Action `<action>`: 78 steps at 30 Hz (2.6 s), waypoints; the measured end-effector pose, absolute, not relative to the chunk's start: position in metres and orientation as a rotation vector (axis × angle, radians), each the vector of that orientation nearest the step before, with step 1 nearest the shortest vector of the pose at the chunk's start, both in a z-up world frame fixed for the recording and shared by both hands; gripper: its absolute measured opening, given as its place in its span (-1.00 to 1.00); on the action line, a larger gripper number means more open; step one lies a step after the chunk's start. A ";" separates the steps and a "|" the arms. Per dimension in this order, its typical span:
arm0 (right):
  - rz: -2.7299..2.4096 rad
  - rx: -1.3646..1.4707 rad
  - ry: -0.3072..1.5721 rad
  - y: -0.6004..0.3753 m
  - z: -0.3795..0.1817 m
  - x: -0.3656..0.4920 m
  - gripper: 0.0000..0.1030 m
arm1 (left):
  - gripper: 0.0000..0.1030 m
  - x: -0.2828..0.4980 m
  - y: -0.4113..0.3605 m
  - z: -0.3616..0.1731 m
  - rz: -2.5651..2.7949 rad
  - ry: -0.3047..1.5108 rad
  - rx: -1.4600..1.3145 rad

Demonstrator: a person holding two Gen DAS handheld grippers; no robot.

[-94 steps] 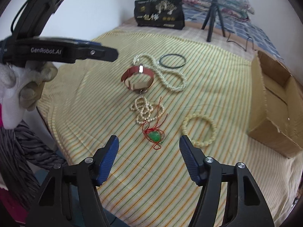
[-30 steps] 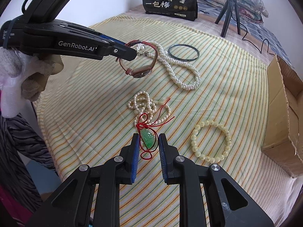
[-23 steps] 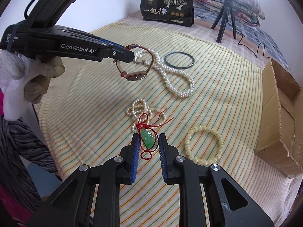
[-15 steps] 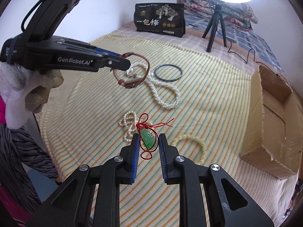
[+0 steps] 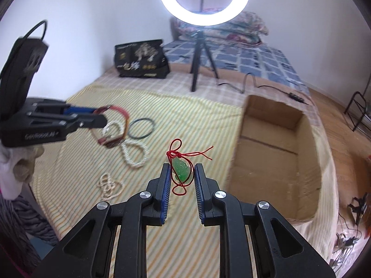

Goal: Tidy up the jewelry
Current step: 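Carry the jade pendant and red watch with both grippers over the cardboard box, then open both grippers to drop the pendant and watch into the box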

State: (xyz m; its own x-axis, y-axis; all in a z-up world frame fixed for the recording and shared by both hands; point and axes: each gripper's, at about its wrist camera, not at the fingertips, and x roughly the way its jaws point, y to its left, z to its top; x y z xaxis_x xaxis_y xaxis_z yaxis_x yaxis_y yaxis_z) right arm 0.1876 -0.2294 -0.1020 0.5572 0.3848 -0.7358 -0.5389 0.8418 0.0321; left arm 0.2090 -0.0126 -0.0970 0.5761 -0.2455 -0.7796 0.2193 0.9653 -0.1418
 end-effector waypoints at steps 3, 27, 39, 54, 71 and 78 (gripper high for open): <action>0.506 -0.187 0.794 -0.244 -0.094 0.199 -0.65 | -0.64 0.211 -0.026 -0.092 -0.294 0.907 -0.034; 0.321 -0.109 0.789 -0.319 -0.097 0.294 -0.65 | -0.64 0.248 -0.165 -0.089 -0.449 0.853 -0.013; 0.293 -0.054 0.831 -0.335 -0.121 0.338 -0.65 | -0.64 0.261 -0.201 -0.116 -0.481 0.893 0.017; 0.238 -0.038 0.828 -0.341 -0.121 0.344 0.10 | 0.07 0.254 -0.204 -0.112 -0.458 0.857 0.047; 0.174 -0.065 0.757 -0.335 -0.074 0.300 0.20 | 0.07 0.216 -0.154 -0.076 -0.422 0.776 0.066; 0.183 -0.033 0.732 -0.329 -0.061 0.267 0.20 | 0.07 0.202 -0.098 -0.060 -0.369 0.750 0.030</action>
State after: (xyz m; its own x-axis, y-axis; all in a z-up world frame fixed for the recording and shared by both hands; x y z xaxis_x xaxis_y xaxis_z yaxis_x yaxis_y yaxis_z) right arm 0.2671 -0.3290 -0.0606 0.7284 0.1544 -0.6675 -0.1774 0.9836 0.0340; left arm 0.2022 -0.0983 -0.0605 0.6706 -0.3165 -0.6709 0.3378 0.9355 -0.1036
